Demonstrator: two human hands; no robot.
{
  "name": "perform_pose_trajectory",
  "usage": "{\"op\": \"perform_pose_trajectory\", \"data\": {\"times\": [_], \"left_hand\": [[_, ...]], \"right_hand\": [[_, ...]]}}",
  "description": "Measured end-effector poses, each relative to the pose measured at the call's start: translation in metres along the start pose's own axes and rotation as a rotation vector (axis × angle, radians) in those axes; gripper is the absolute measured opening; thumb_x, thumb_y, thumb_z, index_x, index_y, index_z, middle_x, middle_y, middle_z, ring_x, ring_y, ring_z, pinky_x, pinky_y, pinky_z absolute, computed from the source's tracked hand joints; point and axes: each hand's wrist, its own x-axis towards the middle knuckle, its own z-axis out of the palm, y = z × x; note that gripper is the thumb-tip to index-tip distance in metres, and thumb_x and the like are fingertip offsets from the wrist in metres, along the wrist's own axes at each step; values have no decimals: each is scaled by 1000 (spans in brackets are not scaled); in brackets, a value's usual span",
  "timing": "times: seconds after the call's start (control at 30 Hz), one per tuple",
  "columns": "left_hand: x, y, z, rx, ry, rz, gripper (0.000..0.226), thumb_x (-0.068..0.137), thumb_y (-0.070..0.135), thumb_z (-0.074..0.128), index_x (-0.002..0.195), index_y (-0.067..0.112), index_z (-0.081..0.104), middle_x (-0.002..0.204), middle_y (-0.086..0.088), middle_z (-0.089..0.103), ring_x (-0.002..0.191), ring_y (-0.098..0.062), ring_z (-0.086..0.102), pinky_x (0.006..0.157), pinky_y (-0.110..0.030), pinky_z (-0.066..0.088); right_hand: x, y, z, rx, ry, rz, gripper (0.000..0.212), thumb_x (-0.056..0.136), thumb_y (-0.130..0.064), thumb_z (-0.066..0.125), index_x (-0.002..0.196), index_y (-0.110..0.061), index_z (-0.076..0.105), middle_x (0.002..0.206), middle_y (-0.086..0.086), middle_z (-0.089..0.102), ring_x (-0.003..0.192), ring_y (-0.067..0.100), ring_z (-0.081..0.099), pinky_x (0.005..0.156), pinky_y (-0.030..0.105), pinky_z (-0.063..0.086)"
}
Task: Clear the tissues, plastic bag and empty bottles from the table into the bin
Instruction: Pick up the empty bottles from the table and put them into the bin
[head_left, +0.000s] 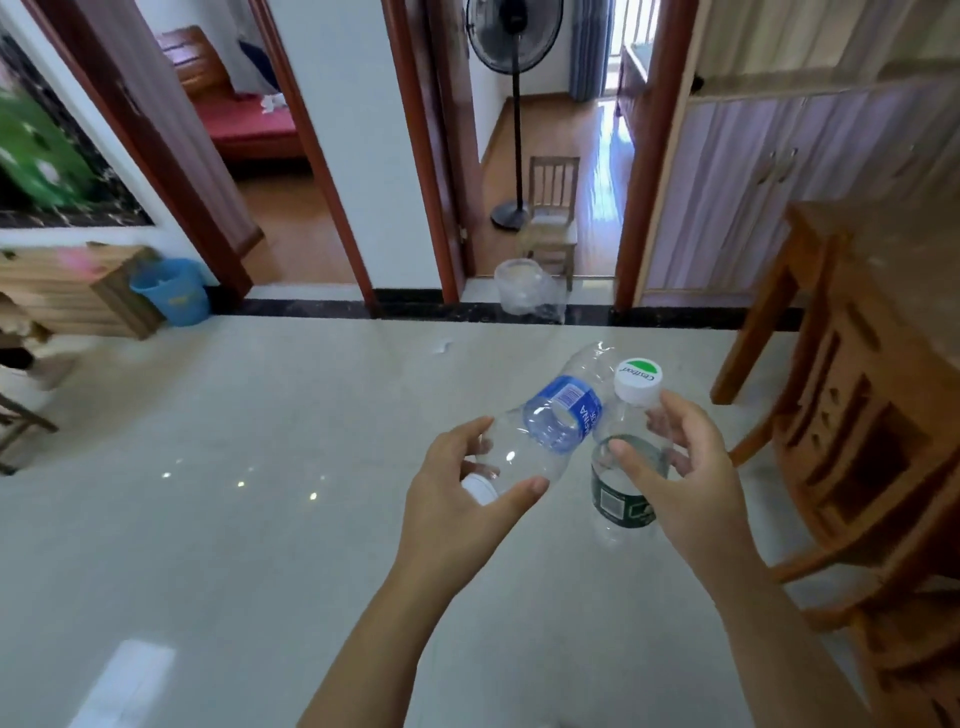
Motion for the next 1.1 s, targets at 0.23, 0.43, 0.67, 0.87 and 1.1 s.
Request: {"op": "perform_pose_trajectory", "data": {"times": [0.23,0.43,0.67,0.87,1.1], "left_hand": [[115,1,45,-27,-123,15,59,66,30,80,116,32,50,107,13,56,85,-2,61,69,-12,48],[229,-9,76,-50,-192,38,60,65,32,79,116,33,49,106,13,56,83,4,59,66,-9,46],[399,0,79,-84,-171,38,53,68,30,78,110,37,46,103,15,55,85,-3,59,59,1,40],[524,5,102,-83,-226,53,51,70,31,76,110,37,45,101,14,56,78,18,53,57,2,39],[626,14,182,-20,-347,105,60,67,35,77,120,30,50,103,16,57,83,11,56,64,0,41]], "right_hand": [[99,17,-2,-64,108,40,55,78,-24,68,126,-26,40,119,-2,48,109,11,47,78,11,37],[197,38,22,-137,178,79,58,76,-30,69,127,-26,41,121,-1,49,111,11,47,77,7,36],[360,18,75,-220,145,62,59,79,-32,68,130,-29,38,120,-10,42,105,4,43,78,7,34],[468,23,95,-214,135,18,57,78,-33,68,128,-33,40,123,-7,46,104,2,48,74,-1,37],[563,70,64,-155,236,154,66,71,-50,68,127,-28,44,123,-2,50,110,12,51,88,32,49]]}}
